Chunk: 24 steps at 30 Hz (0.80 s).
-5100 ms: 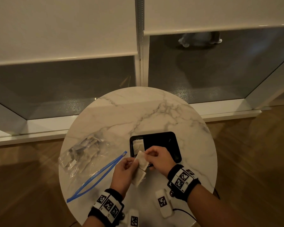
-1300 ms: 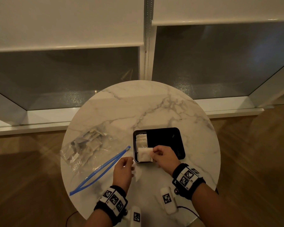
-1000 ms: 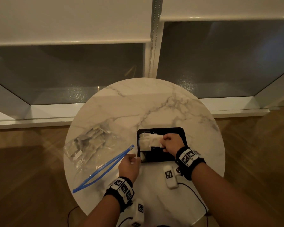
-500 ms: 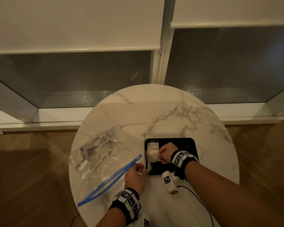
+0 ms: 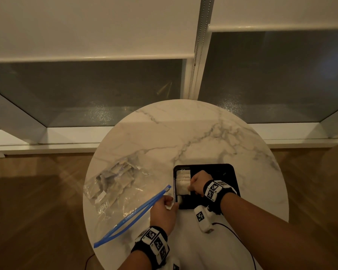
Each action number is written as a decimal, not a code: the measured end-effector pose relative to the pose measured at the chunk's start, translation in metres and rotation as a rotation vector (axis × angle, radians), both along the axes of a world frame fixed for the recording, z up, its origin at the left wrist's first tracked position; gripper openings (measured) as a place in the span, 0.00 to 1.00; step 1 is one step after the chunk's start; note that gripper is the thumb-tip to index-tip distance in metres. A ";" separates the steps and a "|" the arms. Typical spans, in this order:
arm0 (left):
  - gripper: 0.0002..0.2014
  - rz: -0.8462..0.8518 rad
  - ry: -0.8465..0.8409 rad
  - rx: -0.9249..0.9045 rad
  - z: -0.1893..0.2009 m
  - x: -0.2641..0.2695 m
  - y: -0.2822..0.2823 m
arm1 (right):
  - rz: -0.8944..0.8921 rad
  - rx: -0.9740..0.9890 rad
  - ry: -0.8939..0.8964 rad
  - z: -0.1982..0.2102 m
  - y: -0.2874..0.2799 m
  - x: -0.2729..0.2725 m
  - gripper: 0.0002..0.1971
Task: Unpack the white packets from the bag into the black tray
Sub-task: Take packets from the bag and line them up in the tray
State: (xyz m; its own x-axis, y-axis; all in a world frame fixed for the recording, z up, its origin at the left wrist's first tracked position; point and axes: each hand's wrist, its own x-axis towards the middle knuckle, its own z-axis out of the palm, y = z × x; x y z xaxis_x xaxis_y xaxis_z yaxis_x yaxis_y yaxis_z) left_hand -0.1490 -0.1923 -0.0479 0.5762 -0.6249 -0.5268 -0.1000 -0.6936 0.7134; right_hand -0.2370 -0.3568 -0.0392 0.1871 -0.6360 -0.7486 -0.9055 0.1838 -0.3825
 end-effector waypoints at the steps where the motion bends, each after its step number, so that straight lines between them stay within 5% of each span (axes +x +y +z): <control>1: 0.07 0.002 0.006 0.001 0.000 0.000 0.000 | 0.003 -0.004 -0.003 -0.001 0.000 -0.001 0.07; 17: 0.08 0.016 0.013 0.001 0.000 -0.002 0.000 | -0.052 -0.065 0.001 0.001 -0.005 -0.002 0.14; 24: 0.08 0.008 0.009 -0.009 -0.001 -0.002 -0.001 | -0.107 -0.040 -0.062 -0.005 -0.001 0.003 0.06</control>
